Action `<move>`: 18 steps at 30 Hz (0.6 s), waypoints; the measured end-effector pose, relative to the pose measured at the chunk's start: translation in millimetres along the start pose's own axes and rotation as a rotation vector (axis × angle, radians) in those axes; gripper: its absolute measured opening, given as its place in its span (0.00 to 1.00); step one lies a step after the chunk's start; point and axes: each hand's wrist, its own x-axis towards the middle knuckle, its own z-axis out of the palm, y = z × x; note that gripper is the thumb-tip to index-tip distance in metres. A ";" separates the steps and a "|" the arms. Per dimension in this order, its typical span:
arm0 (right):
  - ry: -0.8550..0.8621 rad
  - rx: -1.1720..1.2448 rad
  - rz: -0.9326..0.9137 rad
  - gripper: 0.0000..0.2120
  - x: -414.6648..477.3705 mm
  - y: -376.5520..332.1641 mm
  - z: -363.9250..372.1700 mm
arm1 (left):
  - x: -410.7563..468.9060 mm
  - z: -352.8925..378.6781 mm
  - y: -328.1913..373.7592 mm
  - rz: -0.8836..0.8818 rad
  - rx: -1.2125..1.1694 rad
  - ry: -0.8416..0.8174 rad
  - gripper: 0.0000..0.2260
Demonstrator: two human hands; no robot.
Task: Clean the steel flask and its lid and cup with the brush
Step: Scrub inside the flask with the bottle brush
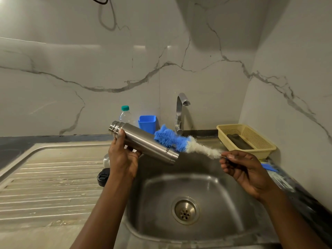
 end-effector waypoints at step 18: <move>0.118 0.017 -0.046 0.21 -9.6 -17.1 -15.6 | 4.0 -6.7 7.4 0.045 -0.035 0.070 0.21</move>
